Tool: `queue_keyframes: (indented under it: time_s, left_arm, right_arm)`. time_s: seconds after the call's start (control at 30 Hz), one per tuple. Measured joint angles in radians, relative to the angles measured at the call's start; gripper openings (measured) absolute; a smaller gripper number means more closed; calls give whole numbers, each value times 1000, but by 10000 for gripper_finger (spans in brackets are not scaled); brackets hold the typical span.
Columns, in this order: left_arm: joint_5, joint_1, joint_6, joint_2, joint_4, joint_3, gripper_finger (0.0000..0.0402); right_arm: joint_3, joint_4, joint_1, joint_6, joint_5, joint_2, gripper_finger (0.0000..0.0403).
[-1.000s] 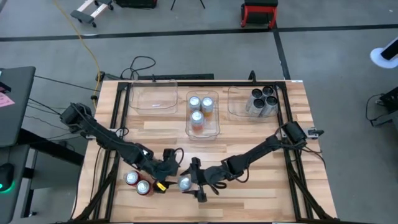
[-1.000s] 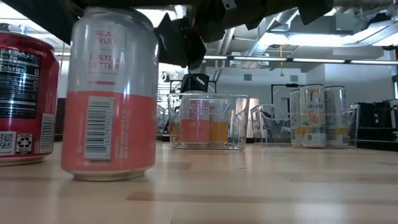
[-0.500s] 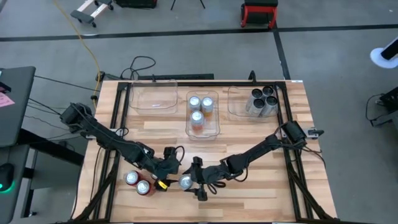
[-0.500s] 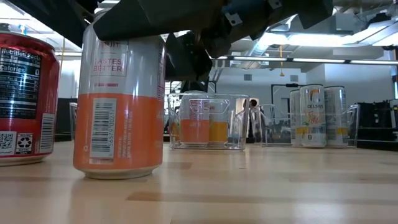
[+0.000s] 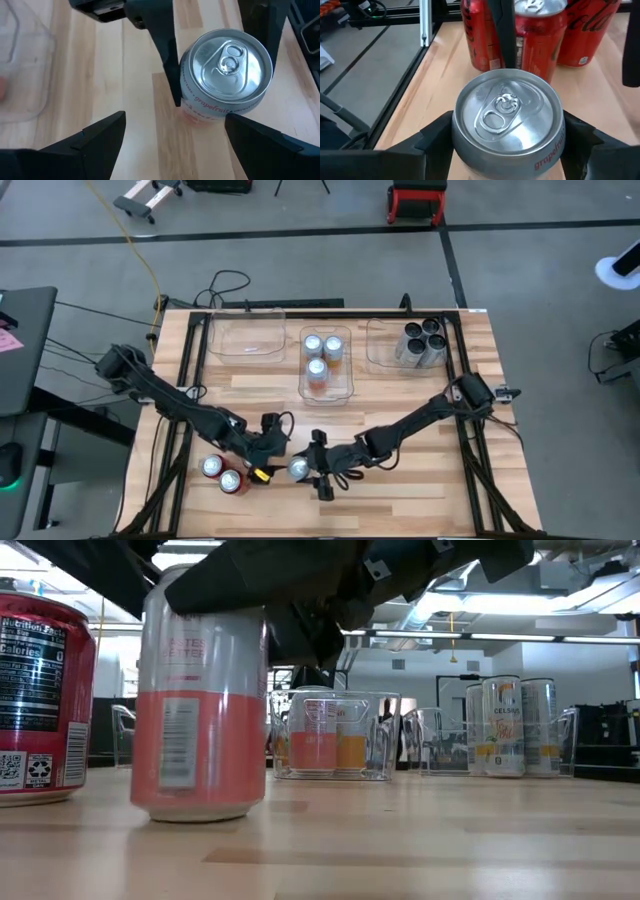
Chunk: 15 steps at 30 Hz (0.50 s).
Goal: Sort soda cans
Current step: Put the orange and white soda can in the middle transparent bin
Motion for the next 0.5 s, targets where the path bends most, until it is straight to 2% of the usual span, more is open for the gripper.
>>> queue_keyframes:
  time_s: [0.13, 0.23, 0.37, 0.5]
  left_arm:
    - [-12, 0, -19, -49, 7, 1, 335]
    - [-62, 1, -27, -87, -3, 2, 335]
    - [-127, 2, -29, -138, -33, 2, 335]
    - [-139, 1, -39, -169, -58, 2, 335]
  right_arm:
    - [0, -49, 0, -6, 3, -62, 273]
    - [0, -112, -8, -8, 19, -111, 273]
    - [-1, -178, -10, -11, 87, -180, 273]
    - [-1, -262, -1, -11, 208, -244, 273]
